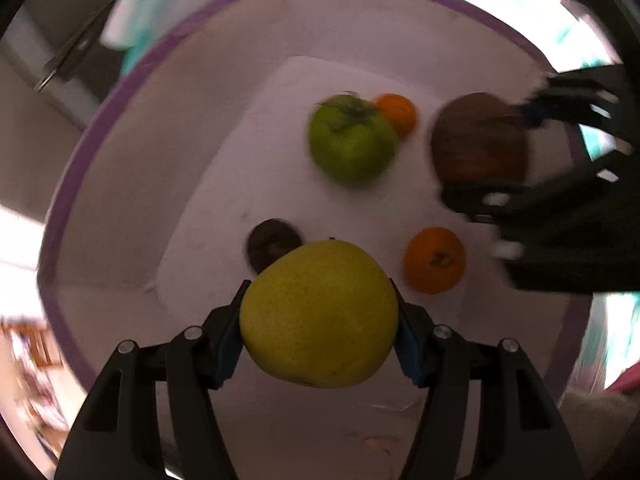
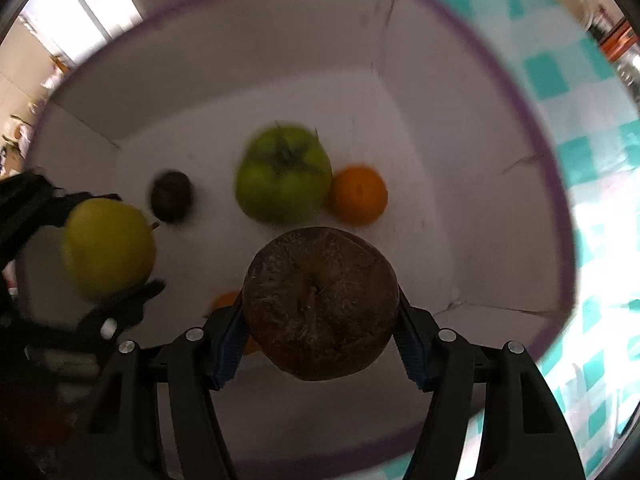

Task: Organize fruits
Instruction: 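Carry the apple and pear over the purple box and open both tools, then withdraw both tools from the box toward the remaining fruits, then grasp a mandarin with the left tool while the right tool grasps a dark round fruit, then carry the mandarin and dark fruit into the purple box and open both tools, then withdraw both tools from the box toward the green fruit and dark fruit, then grasp the green fruit with the left tool while the right tool grasps the dark fruit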

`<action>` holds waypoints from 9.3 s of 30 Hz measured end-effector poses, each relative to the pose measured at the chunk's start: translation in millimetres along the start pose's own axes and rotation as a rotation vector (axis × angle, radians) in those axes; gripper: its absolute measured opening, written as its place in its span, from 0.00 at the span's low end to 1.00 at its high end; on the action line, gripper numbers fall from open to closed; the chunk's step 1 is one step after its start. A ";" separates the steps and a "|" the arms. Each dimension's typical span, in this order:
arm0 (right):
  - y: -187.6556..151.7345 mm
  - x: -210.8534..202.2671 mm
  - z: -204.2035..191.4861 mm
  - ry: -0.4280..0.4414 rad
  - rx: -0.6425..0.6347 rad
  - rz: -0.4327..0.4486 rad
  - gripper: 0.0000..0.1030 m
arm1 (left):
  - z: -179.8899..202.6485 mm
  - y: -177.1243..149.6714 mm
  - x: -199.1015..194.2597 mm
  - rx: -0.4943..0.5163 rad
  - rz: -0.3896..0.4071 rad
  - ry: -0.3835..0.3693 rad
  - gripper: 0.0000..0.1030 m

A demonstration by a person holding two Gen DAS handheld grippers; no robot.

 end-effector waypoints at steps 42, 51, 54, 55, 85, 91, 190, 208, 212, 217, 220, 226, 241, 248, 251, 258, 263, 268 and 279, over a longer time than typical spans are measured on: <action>-63.3 -5.9 210.2 0.175 0.717 0.490 0.60 | -0.9 243.9 -76.1 0.034 0.266 -0.099 0.98; -25.8 18.1 188.8 0.205 0.580 0.563 0.58 | 0.5 339.9 20.9 -0.042 0.086 -0.302 0.98; -16.3 12.6 176.6 0.206 0.507 0.596 0.55 | 6.3 347.3 51.2 0.021 0.001 -0.273 0.98; -15.4 12.7 176.1 0.209 0.505 0.597 0.55 | 8.3 348.1 59.5 0.037 -0.023 -0.266 0.98; 12.9 32.5 204.8 0.120 0.497 0.517 0.48 | 82.8 341.5 153.1 0.405 -0.362 -0.157 0.89; 8.0 31.8 198.0 0.125 0.444 0.519 0.36 | 89.0 336.9 155.6 0.438 -0.393 -0.149 0.72; 11.0 -31.0 -54.1 0.282 0.006 0.105 0.50 | -77.4 -18.4 -5.4 -0.178 -0.085 0.141 0.69; -5.6 -103.2 13.9 0.387 0.111 0.333 0.60 | -37.2 16.4 -72.8 -0.109 0.027 0.294 0.87; -12.8 -126.7 51.4 0.430 0.211 0.419 0.62 | -21.9 37.6 -84.0 -0.068 0.057 0.316 0.89; -27.6 -145.7 122.2 0.464 0.411 0.554 0.65 | 1.6 69.2 -91.7 0.001 0.111 0.315 0.91; -43.3 -137.0 176.8 0.435 0.566 0.585 0.66 | 13.0 90.1 -98.2 0.035 0.167 0.307 0.91; -61.3 -71.2 240.0 0.295 0.724 0.498 0.66 | 35.5 143.2 -109.9 0.098 0.291 0.218 0.95; 23.2 40.6 238.8 0.094 0.396 0.477 0.65 | 50.0 265.7 -45.2 0.256 0.200 -0.047 0.96; 49.2 57.0 240.6 0.086 0.321 0.506 0.60 | 59.2 293.3 18.9 0.224 -0.084 -0.285 0.96; 51.0 54.6 241.9 0.091 0.322 0.521 0.47 | 62.0 302.5 38.3 0.232 -0.155 -0.277 0.96; 48.1 51.3 245.0 0.055 0.298 0.533 0.38 | 81.6 307.3 82.9 0.225 -0.364 -0.316 0.96; 22.1 47.8 268.5 0.058 0.439 0.541 0.38 | 81.3 299.4 108.0 0.213 -0.497 -0.241 0.96; -10.5 38.5 283.0 0.086 0.508 0.549 0.38 | 87.8 282.7 131.1 0.177 -0.595 -0.219 0.95; -52.1 19.3 289.9 0.116 0.566 0.570 0.39 | 83.7 279.7 145.7 0.134 -0.537 -0.158 0.63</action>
Point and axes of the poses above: each gripper's, at about its wrist camera, not at the fingertips, and x roughly the way its jaws point, z to its right, y to its top, the point moved 10 cm from there along x, roughly the way its jaws point, and after that the axes turned 15 degrees about x, right-handed, at the moved point
